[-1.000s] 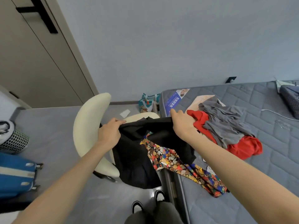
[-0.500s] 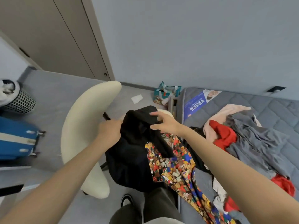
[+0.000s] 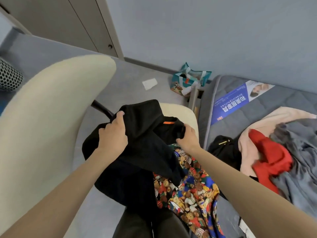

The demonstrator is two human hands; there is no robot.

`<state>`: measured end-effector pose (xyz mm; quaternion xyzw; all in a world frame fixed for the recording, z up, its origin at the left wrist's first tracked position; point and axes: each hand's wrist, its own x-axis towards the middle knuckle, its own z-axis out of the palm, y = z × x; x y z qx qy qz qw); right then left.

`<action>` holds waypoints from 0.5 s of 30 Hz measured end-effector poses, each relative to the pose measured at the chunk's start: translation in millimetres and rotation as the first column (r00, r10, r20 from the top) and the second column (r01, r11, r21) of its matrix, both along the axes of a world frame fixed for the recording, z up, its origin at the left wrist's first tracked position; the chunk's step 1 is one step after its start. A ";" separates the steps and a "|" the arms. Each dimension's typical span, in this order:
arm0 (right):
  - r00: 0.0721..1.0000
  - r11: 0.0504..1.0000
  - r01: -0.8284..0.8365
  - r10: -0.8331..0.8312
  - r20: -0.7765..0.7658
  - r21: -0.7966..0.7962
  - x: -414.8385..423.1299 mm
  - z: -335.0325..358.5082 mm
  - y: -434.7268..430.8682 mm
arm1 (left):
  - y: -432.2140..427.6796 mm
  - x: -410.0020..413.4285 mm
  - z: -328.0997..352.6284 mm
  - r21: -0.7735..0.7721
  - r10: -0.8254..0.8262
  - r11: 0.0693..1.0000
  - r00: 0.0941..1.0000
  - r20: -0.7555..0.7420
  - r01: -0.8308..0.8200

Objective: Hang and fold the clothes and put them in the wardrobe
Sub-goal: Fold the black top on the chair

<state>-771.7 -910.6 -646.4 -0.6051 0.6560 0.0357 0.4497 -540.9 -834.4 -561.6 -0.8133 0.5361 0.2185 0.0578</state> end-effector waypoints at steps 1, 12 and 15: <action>0.999 0.999 0.052 -0.052 0.016 0.018 1.0 -13.8 -1.3 | -1.3 1.3 -9.4 -0.006 -0.006 1.000 0.999 -0.048 0.006; 0.986 0.952 0.147 -0.162 -0.035 -0.269 -22.3 -51.8 -5.3 | -6.5 -36.7 -75.0 0.063 -0.120 0.991 0.993 0.003 0.120; 0.953 0.881 0.241 -0.295 -0.075 -0.407 -44.0 -35.3 -10.2 | -26.5 -43.9 -65.1 -0.173 -0.091 0.981 0.996 0.019 0.093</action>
